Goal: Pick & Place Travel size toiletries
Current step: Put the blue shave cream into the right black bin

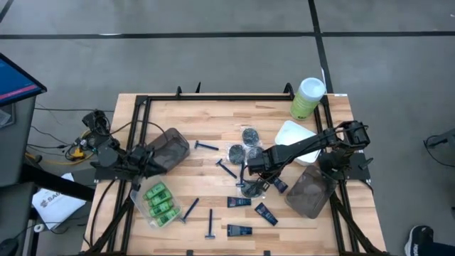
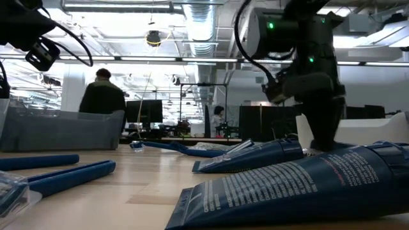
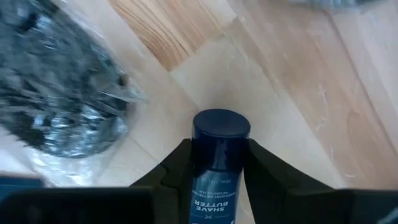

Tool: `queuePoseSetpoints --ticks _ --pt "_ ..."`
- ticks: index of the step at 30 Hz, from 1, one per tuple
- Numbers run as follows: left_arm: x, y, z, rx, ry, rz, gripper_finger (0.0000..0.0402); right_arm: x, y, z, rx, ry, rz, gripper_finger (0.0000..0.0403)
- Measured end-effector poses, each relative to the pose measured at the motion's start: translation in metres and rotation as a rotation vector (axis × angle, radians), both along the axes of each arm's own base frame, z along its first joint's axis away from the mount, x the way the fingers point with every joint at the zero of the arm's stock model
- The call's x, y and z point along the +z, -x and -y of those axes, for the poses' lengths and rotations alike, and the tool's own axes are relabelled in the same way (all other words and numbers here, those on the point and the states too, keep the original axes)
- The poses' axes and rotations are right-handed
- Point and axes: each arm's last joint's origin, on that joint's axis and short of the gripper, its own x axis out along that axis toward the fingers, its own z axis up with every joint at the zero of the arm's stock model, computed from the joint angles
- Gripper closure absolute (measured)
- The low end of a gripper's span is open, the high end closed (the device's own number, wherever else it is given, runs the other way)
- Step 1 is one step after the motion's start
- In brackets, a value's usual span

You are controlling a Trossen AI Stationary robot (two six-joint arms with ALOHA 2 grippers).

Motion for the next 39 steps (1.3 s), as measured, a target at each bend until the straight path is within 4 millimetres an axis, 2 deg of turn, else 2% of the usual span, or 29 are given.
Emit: queuePoseSetpoints --ticks 7,10,14,19,24,28,36,39 --pt "0.000 0.000 -0.001 0.046 -0.012 0.001 0.0397 0.049 -0.007 0.008 -0.011 -0.006 0.174 0.0302" --pt "-0.001 -0.001 -0.001 0.061 -0.020 -0.003 0.0398 0.076 0.002 0.017 -0.044 0.039 0.223 0.0302" --pt "-0.001 -0.001 -0.001 0.074 -0.028 -0.007 0.0400 0.100 0.022 0.034 -0.153 0.136 0.235 0.0305" --pt "-0.001 -0.001 -0.001 0.086 -0.027 -0.005 0.0400 0.117 0.048 0.057 -0.277 0.264 0.170 0.0307" --pt "-0.001 -0.001 -0.001 0.088 -0.026 -0.004 0.0400 0.124 0.065 0.069 -0.343 0.276 0.101 0.0312" --pt "-0.001 -0.001 -0.001 0.090 -0.026 -0.003 0.0400 0.131 0.073 0.057 -0.397 0.233 0.125 0.0320" --pt "0.000 -0.002 -0.001 0.090 -0.021 0.000 0.0400 0.128 0.076 -0.006 -0.441 0.200 0.168 0.0359" --pt "0.000 -0.002 -0.001 0.089 -0.020 0.001 0.0400 0.124 0.077 -0.020 -0.410 0.241 0.169 0.0384"
